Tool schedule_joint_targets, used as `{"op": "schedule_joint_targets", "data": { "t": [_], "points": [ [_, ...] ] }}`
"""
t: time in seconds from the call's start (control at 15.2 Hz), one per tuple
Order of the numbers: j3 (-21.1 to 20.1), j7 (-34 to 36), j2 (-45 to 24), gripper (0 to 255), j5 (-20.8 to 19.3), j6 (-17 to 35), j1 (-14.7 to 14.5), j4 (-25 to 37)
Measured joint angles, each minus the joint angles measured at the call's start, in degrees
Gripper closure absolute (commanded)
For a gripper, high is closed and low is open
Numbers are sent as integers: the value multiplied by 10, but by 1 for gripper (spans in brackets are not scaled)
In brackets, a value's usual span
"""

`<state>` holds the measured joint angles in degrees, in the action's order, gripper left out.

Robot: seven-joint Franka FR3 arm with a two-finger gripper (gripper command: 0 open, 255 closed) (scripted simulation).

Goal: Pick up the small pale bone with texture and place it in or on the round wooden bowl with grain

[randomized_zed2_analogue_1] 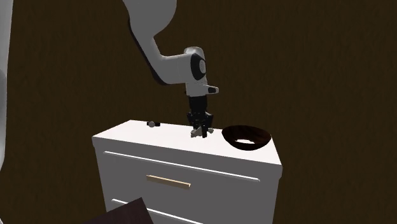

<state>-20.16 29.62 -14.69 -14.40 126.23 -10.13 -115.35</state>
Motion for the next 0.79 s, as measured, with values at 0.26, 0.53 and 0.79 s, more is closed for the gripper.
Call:
{"op": "schedule_joint_targets", "data": {
  "t": [0.26, 0.53, 0.79],
  "points": [
    [-3, -10, 18, 255, 11, -27, 2, 11],
    [-5, -19, 33, 255, 20, -51, 5, 23],
    [-8, -24, 46, 255, 29, -79, 4, 38]
  ]
}}
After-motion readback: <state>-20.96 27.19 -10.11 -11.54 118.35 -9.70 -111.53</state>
